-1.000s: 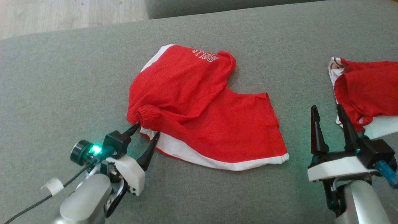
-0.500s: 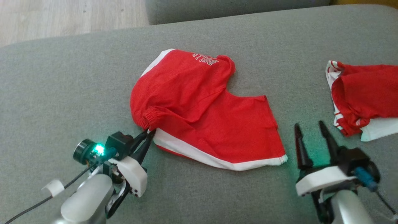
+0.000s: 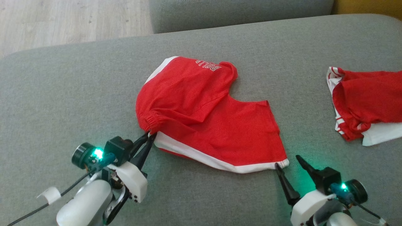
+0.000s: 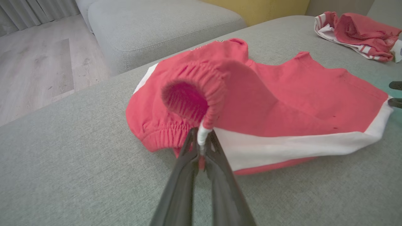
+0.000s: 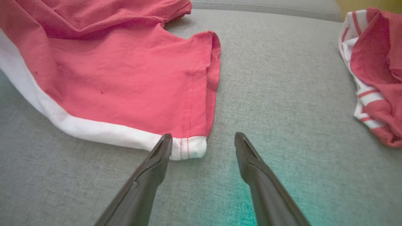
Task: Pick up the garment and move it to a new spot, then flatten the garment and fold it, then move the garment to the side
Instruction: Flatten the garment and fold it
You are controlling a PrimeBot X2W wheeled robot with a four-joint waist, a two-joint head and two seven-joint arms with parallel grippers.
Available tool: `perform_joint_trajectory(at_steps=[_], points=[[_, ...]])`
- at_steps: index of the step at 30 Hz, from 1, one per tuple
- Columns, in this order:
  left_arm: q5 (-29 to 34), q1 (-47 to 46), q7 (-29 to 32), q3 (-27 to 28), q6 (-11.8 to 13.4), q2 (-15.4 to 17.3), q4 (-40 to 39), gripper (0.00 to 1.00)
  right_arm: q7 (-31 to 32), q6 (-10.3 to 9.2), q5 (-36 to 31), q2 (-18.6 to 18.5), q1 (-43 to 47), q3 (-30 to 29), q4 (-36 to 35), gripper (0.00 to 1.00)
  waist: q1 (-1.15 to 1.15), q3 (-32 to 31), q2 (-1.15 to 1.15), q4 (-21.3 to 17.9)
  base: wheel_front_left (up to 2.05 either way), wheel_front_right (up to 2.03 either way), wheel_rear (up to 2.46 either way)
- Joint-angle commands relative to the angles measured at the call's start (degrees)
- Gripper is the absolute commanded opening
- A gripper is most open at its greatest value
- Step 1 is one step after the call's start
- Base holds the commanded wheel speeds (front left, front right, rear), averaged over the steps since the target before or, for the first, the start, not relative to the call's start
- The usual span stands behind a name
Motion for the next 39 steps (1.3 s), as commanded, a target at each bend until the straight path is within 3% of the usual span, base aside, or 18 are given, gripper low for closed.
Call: perform_joint_trajectory(at_steps=[1, 16, 17, 18, 19, 21, 34, 39], points=[[-0.41, -1.74, 0.09, 2.16, 0.31, 1.96, -1.81, 0.00, 0.11, -0.04, 0.51, -1.05, -0.68, 1.99, -1.91, 1.00, 0.00, 0.04, 0.00, 0.08, 0.00, 0.00, 0.00], [-0.71, -1.91, 0.99, 1.75, 1.11, 2.76, -3.61, 0.00, 1.57, -0.04, 1.67, -2.20, -2.57, 5.01, -0.36, 1.00, 0.00, 0.62, 0.00, 0.72, 0.00, 0.00, 0.00], [-0.70, -1.93, 1.09, 1.68, 1.16, 2.80, -3.72, 0.00, 1.60, -0.04, 1.81, -2.16, -2.74, 5.25, -0.11, 0.95, 0.00, 0.66, 0.00, 0.74, 0.00, 0.00, 0.00], [-0.68, -1.96, 1.20, 1.61, 1.20, 2.84, -3.82, 0.00, 1.59, -0.04, 1.92, -2.13, -2.93, 5.46, 0.10, 0.82, 0.00, 0.70, 0.00, 0.76, 0.00, 0.00, 0.00], [-0.69, -2.00, 1.29, 1.55, 1.24, 2.87, -3.92, 0.00, 1.57, -0.04, 2.04, -2.09, -3.11, 5.70, 0.28, 0.51, 0.00, 0.75, 0.00, 0.76, 0.00, 0.00, 0.00], [-0.70, -2.06, 1.49, 1.44, 1.30, 2.95, -4.08, 0.00, 1.37, -0.04, 2.32, -2.07, -3.50, 6.18, 0.63, 0.00, 0.00, 0.82, 0.00, 0.75, 0.00, 0.00, 0.00], [-0.81, -2.34, 2.26, 1.01, 1.33, 4.42, -5.62, 0.00, -4.53, -0.04, 6.20, -2.11, -6.14, 1.72, -1.82, 0.00, 0.00, -0.75, 0.00, 0.06, 0.00, 0.00, 0.00], [-0.75, -4.41, 4.35, 0.58, -0.05, 5.51, -8.25, 0.00, -4.92, -0.04, 9.24, -3.56, -8.19, -0.47, -5.68, 0.00, 0.00, -1.84, 0.00, -0.01, 0.00, 0.00, 0.00]])
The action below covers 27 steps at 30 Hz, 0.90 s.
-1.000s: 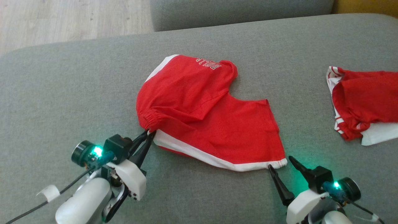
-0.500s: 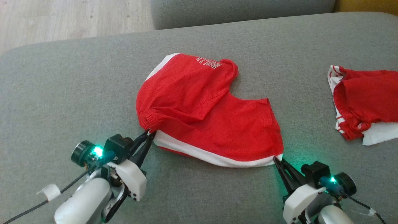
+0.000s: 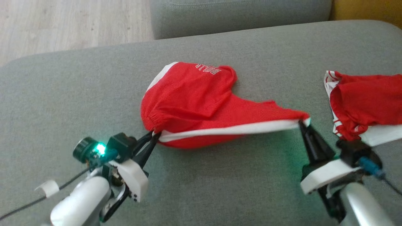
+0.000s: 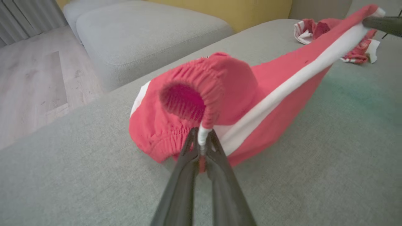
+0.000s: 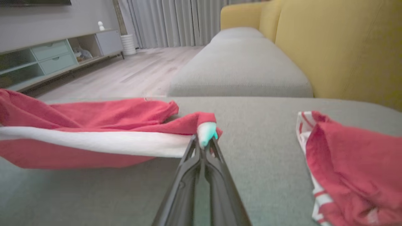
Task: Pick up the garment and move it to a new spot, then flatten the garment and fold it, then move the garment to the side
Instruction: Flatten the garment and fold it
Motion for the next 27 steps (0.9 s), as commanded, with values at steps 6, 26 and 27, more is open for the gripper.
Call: perform_joint_trajectory(at_steps=[6, 26, 27], points=[[-0.10, -11.20, 5.23, 3.13, -2.86, 4.42, -6.72, 0.00, 1.29, -0.04, 2.95, -4.59, -6.10, -0.45, -5.76, 0.00, 0.00, -1.71, 0.00, 0.43, 0.00, 0.00, 0.00], [-8.54, -29.56, 13.05, 6.81, -5.73, 2.45, -5.03, 0.00, 5.54, -0.04, 3.11, -8.86, -23.70, -1.42, -8.29, 0.00, 0.00, -6.33, 0.00, -1.70, 0.00, 0.00, 0.00], [-8.81, -29.32, 12.67, 6.99, -5.54, 2.20, -4.91, 0.00, 5.67, -0.04, 3.00, -8.95, -23.45, -1.58, -8.20, 0.00, 0.00, -6.41, 0.00, -1.73, 0.00, 0.00, 0.00]])
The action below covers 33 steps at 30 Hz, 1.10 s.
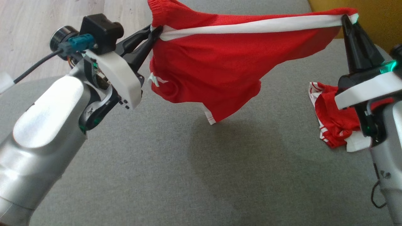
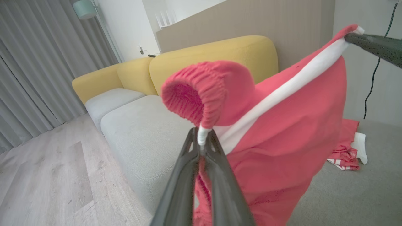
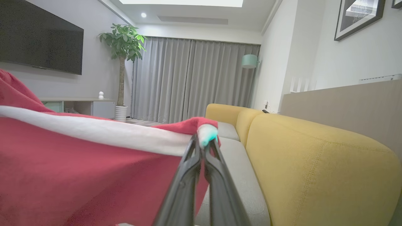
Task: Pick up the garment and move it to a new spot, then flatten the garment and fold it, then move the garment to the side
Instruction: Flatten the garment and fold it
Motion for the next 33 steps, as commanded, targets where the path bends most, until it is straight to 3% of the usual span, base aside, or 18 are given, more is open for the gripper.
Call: perform_joint_trajectory(at_steps=[1, 15, 33], points=[[-0.50, -3.11, -0.96, 3.69, 0.80, 1.57, -0.73, 0.00, 0.40, -0.04, -0.55, -0.91, -1.43, 0.11, -1.42, 0.00, 0.00, -0.10, 0.00, -0.04, 0.00, 0.00, 0.00], [-5.02, 2.87, -6.08, 6.29, 4.31, -1.25, -1.28, 0.00, 3.04, -0.04, -3.55, -1.36, 3.89, -3.02, 2.98, 0.00, 0.00, 0.74, 0.00, -0.27, 0.00, 0.00, 0.00], [-7.38, 4.68, -4.53, 5.82, 3.92, -0.41, -2.51, 0.00, 3.53, -0.04, -5.77, -1.22, 4.22, -6.47, 8.17, 0.00, 0.00, 1.04, 0.00, 0.40, 0.00, 0.00, 0.00]])
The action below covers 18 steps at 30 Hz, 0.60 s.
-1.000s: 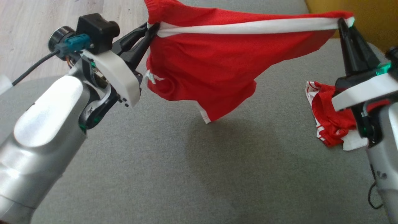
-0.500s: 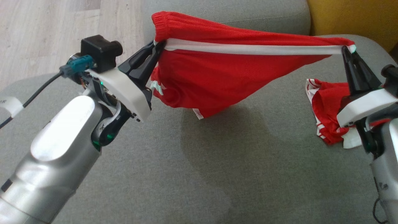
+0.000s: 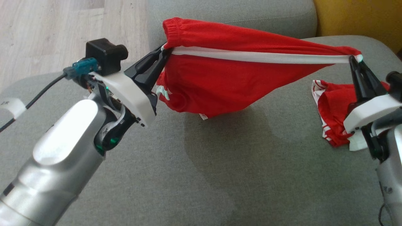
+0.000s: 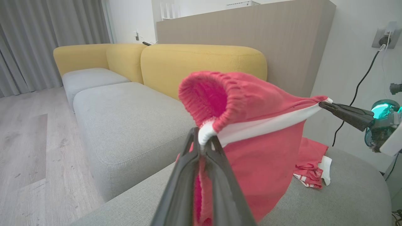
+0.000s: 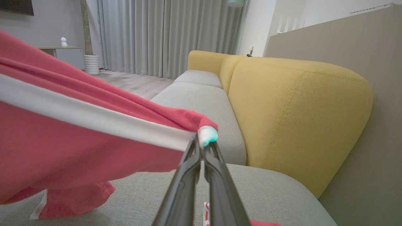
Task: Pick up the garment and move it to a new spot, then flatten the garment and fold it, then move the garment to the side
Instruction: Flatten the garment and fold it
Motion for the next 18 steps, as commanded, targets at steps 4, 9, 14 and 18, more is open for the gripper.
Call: perform_joint_trajectory(at_steps=[4, 9, 14, 18], points=[[0.48, -4.09, -0.15, 4.00, 0.77, 3.31, -1.01, 0.00, 0.14, -0.08, 0.53, -1.46, -3.18, 0.58, -1.66, 0.00, 0.00, 1.42, 0.00, -0.11, 0.00, 0.00, 0.00], [3.03, -10.50, -0.50, 4.28, 0.67, 2.40, 1.84, 0.00, 0.43, -0.08, 1.60, -2.23, -10.26, 3.01, -2.10, 0.00, 0.00, 4.59, 0.00, -0.79, 0.00, 0.00, 0.00], [5.28, -19.50, -3.03, 6.39, 1.40, 0.52, 9.08, 0.00, -0.05, -0.08, 2.90, -1.70, -22.93, 6.49, 1.24, 0.00, 0.00, 10.06, 0.00, -3.06, 0.00, 0.00, 0.00], [7.43, -27.80, -7.51, 8.29, 2.19, -1.66, 15.75, 0.00, -3.21, -0.08, 1.95, -0.64, -34.62, 7.45, 7.32, 0.00, 0.00, 14.35, 0.00, -4.45, 0.00, 0.00, 0.00]])
